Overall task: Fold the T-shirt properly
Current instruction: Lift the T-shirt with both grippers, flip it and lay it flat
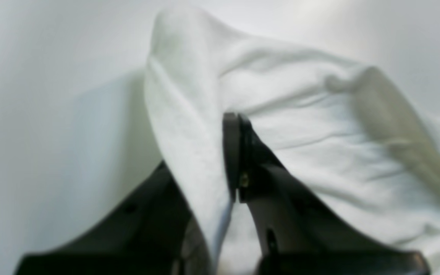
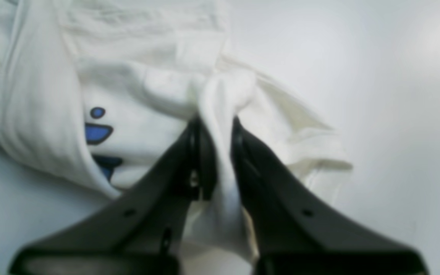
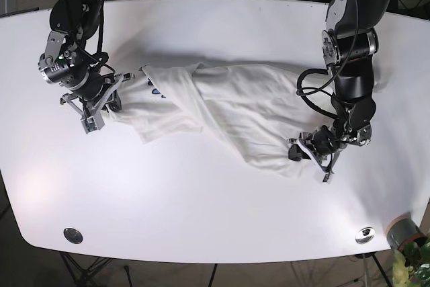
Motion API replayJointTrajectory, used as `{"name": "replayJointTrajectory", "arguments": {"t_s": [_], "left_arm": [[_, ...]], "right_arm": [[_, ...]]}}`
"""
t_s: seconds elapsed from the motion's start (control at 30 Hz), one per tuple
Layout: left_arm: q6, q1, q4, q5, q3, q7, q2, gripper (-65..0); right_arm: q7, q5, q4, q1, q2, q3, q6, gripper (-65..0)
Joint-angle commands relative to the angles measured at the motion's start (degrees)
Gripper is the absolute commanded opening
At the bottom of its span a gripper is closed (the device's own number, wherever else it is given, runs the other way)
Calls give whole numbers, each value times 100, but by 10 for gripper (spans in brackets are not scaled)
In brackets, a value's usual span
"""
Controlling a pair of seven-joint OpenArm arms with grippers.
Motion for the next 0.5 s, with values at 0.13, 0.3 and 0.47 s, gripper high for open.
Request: {"name": "replayJointTrajectory", "arguments": {"t_s": [0.13,0.3,0.47], "left_arm": [[47,239,1883,-47,-653,818,-109,-650],[39,406,2974,-47,-697,1310,-82,-650],[39,379,3923,-55,-714,1882,-73,-650]], "right_arm": [[128,56,86,360,102,34,-1,-629],[146,-6,86,703,85,43,-63,-629],[242,-6,51,1222,93,26,-63,-629]]}}
